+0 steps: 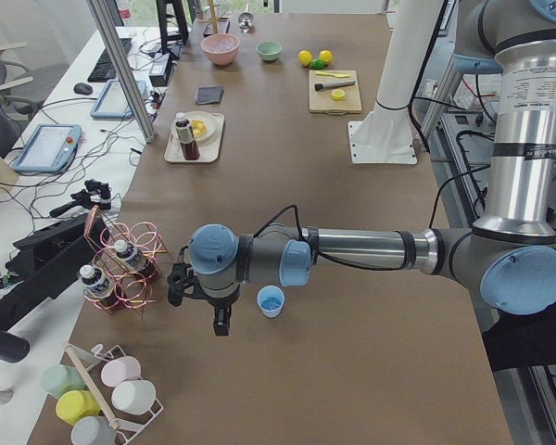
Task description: Pour ice into bowl
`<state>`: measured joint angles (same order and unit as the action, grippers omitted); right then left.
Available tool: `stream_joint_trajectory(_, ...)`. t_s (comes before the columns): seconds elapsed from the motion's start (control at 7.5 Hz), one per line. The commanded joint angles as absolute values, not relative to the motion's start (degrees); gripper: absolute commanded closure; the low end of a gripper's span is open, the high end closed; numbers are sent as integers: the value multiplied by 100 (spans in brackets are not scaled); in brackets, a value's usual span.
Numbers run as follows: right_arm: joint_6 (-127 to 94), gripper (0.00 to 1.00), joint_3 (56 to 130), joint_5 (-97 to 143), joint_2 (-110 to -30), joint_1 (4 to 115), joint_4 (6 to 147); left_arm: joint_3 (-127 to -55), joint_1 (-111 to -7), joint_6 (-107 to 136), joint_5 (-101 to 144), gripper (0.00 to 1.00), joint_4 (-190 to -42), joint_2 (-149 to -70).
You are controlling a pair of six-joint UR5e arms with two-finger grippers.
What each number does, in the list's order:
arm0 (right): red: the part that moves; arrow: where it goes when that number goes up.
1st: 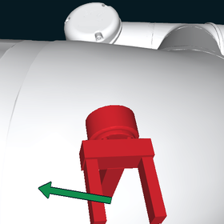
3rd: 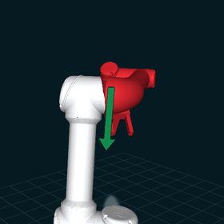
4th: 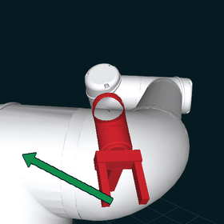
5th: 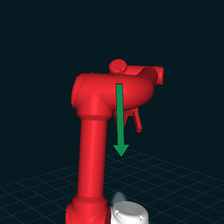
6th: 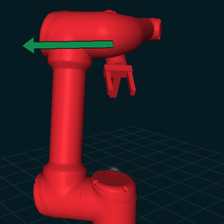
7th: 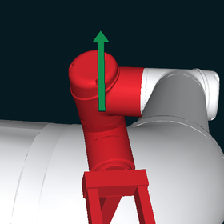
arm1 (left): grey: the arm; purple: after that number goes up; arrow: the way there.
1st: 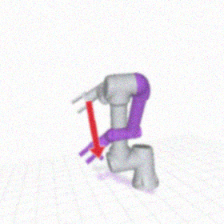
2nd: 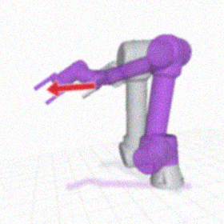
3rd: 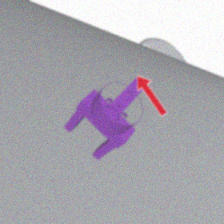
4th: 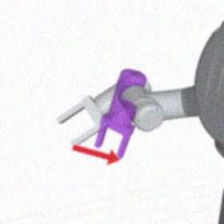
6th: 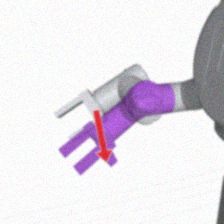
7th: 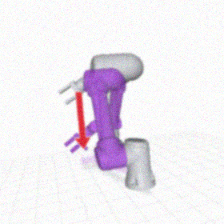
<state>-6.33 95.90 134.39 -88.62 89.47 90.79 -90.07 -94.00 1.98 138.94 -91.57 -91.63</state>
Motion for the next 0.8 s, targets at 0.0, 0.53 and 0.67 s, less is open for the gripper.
stream_joint_trajectory(0.0,-633,1,9545,13438,-8807,8947,9079,-9149,-9439,167,13887,3,-9158,-9106)
stream_joint_trajectory(0.53,-659,1,9247,13438,-8710,8930,8887,-10062,-9642,1206,13826,3,-9114,-8508)
stream_joint_trajectory(0.67,-659,1,9237,13447,-8710,8930,8886,-10307,-9642,1456,13625,3,-9106,-8490)
